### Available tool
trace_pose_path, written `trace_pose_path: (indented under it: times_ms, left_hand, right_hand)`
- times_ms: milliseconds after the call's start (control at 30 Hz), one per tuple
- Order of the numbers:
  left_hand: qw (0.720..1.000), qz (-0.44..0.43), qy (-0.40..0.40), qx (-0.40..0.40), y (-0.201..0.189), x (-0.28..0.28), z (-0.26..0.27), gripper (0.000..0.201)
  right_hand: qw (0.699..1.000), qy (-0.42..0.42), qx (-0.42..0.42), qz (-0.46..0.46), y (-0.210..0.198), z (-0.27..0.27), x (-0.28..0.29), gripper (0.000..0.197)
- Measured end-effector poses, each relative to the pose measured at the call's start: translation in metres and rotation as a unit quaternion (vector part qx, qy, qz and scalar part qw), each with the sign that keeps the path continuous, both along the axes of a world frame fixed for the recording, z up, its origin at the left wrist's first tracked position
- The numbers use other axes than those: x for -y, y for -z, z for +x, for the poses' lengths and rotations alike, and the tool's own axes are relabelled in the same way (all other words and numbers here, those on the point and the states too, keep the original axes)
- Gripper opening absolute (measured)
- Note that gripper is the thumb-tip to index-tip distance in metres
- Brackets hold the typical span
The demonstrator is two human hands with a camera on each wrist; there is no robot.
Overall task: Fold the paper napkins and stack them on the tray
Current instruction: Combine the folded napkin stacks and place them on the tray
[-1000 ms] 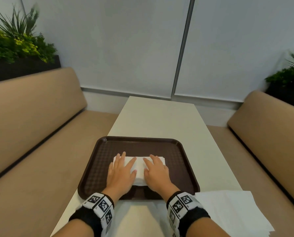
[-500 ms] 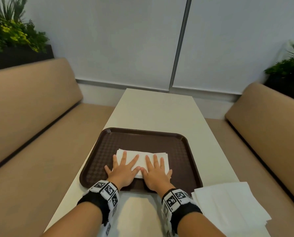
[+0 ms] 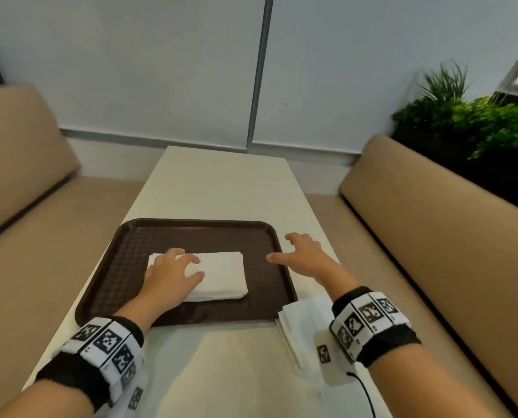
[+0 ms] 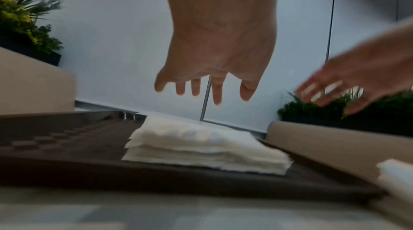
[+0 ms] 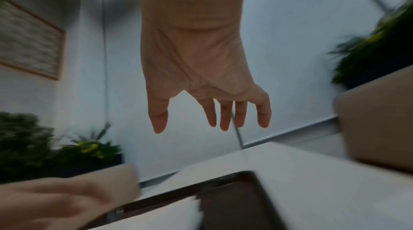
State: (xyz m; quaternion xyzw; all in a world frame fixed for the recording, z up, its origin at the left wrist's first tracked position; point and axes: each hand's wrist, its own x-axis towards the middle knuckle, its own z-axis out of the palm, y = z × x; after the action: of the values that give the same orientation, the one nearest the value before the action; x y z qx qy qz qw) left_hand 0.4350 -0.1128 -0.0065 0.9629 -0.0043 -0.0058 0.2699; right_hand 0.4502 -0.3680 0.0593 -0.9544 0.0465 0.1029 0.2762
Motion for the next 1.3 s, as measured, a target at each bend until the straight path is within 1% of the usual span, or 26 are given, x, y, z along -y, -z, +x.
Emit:
trace_pose_path:
  times_ms: [67,100,167,200,267,333,433,533,667,800,900,1000,1200,1233,1267,1300]
  left_hand:
    - [0.994,-0.102,0.038,-0.011,-0.010,0.009,-0.009,0.012]
    - [0.988,-0.142,0.054,-0.020,-0.015,0.015,-0.015,0.009]
    - [0.979,-0.186,0.081,-0.029,-0.023,0.024,-0.026,0.010]
    - [0.975,-0.199,0.095,-0.031,-0.026,0.028,-0.030,0.011]
    - [0.969,-0.215,0.119,-0.037,-0.029,0.031,-0.037,0.012]
    - [0.966,-0.220,0.127,-0.042,-0.031,0.032,-0.041,0.013]
    - [0.967,-0.214,0.128,-0.045,-0.033,0.033,-0.045,0.013]
    - [0.969,-0.206,0.124,-0.054,-0.035,0.033,-0.048,0.012]
    - [0.971,-0.197,0.120,-0.063,-0.035,0.030,-0.050,0.012]
    - [0.969,-0.203,0.113,-0.079,-0.033,0.034,-0.052,0.012]
    - [0.966,-0.207,0.118,-0.100,-0.030,0.040,-0.054,0.013]
    - [0.965,-0.196,0.132,-0.118,-0.025,0.044,-0.056,0.013]
    - [0.955,-0.196,0.143,-0.168,-0.018,0.056,-0.061,0.011]
    - [0.953,-0.193,0.148,-0.181,-0.016,0.057,-0.062,0.014]
    - [0.951,-0.187,0.155,-0.191,-0.016,0.059,-0.065,0.021]
    - [0.949,-0.182,0.162,-0.200,-0.016,0.061,-0.067,0.032]
  right_hand:
    - [0.997,0.043,-0.058,-0.012,-0.001,-0.001,0.047,0.090]
    - [0.994,0.056,-0.096,-0.022,0.002,-0.004,0.067,0.094]
    - [0.984,0.065,-0.159,-0.053,0.011,-0.012,0.097,0.099]
    - [0.981,0.062,-0.174,-0.063,0.017,-0.017,0.109,0.099]
    - [0.977,0.066,-0.194,-0.052,0.027,-0.023,0.124,0.093]
    - [0.976,0.081,-0.200,-0.039,0.036,-0.027,0.131,0.089]
    - [0.977,0.084,-0.185,-0.070,0.051,-0.025,0.135,0.089]
    - [0.977,0.079,-0.175,-0.096,0.057,-0.023,0.137,0.081]
    - [0.978,0.064,-0.170,-0.102,0.063,-0.022,0.139,0.068]
    - [0.979,0.043,-0.164,-0.115,0.063,-0.026,0.139,0.063]
    - [0.977,0.029,-0.171,-0.121,0.062,-0.027,0.141,0.065]
    - [0.975,0.003,-0.185,-0.125,0.054,-0.027,0.145,0.047]
    - [0.965,-0.038,-0.225,-0.129,0.050,-0.037,0.152,0.028]
    - [0.966,-0.039,-0.224,-0.124,0.046,-0.041,0.150,0.027]
    - [0.968,-0.044,-0.217,-0.122,0.040,-0.045,0.147,0.027]
    - [0.970,-0.050,-0.206,-0.119,0.032,-0.049,0.144,0.029]
